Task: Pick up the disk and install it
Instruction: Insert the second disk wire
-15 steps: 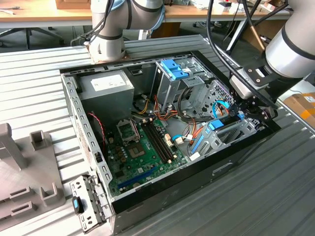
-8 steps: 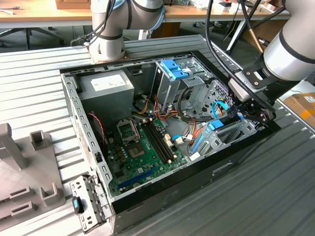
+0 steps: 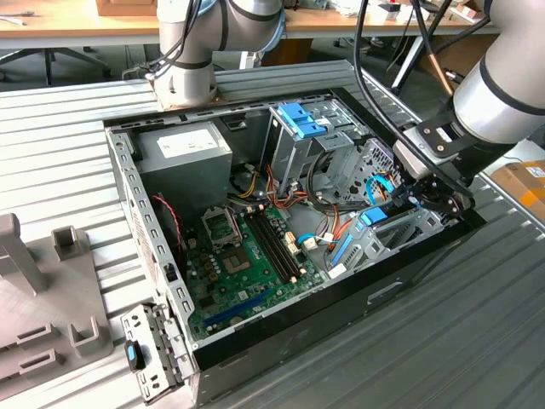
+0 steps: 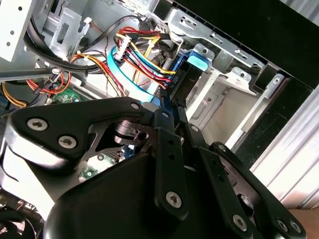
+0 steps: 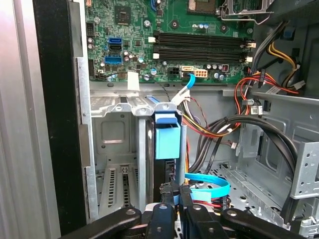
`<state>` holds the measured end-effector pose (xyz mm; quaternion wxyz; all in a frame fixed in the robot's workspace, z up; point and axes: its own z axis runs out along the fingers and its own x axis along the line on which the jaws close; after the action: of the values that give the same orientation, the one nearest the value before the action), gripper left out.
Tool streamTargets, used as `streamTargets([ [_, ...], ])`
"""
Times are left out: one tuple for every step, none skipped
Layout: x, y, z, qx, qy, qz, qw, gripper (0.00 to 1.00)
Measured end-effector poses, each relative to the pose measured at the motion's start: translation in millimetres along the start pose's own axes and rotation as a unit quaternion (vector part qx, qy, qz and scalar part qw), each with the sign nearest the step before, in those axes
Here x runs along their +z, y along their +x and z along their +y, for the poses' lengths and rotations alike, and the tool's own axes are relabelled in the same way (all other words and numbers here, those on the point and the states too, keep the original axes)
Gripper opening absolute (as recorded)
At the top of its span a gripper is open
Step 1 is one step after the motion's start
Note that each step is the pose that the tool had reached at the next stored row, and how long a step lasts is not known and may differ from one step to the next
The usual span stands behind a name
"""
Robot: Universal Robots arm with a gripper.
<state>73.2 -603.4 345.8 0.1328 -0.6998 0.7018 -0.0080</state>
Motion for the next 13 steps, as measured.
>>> streamTargets([
  [0.8,0.1,0.2,0.000,0.0000,0.0000,1.0000,0.17],
  [1.0,0.2,0.3,0.000,0.0000,0.0001,1.0000,0.17],
  [2.9,0.5,0.6,0.000,0.0000,-0.0002,1.0000,0.17],
  [4.0,0.7,0.9,0.000,0.0000,0.0000,1.0000,0.17],
  [4.1,0.8,0.9,0.000,0.0000,0.0001,1.0000,0.17],
  [4.1,0.7,0.9,0.000,0.0000,0.0002,1.0000,0.17],
  [4.1,0.8,0.9,0.000,0.0000,0.0001,1.0000,0.17],
  [4.2,0.8,1.0,0.000,0.0000,0.0001,1.0000,0.17],
  [4.2,0.8,1.2,0.000,0.0000,0.0000,1.0000,0.17],
  [4.2,0.8,1.3,0.000,0.0000,0.0000,1.0000,0.17],
  [4.2,0.7,1.3,0.000,0.0000,-0.0001,1.0000,0.17],
  [4.2,0.7,1.3,0.000,0.0000,-0.0001,1.0000,0.17],
  [4.1,0.7,1.3,0.000,0.0000,-0.0001,1.0000,0.17],
])
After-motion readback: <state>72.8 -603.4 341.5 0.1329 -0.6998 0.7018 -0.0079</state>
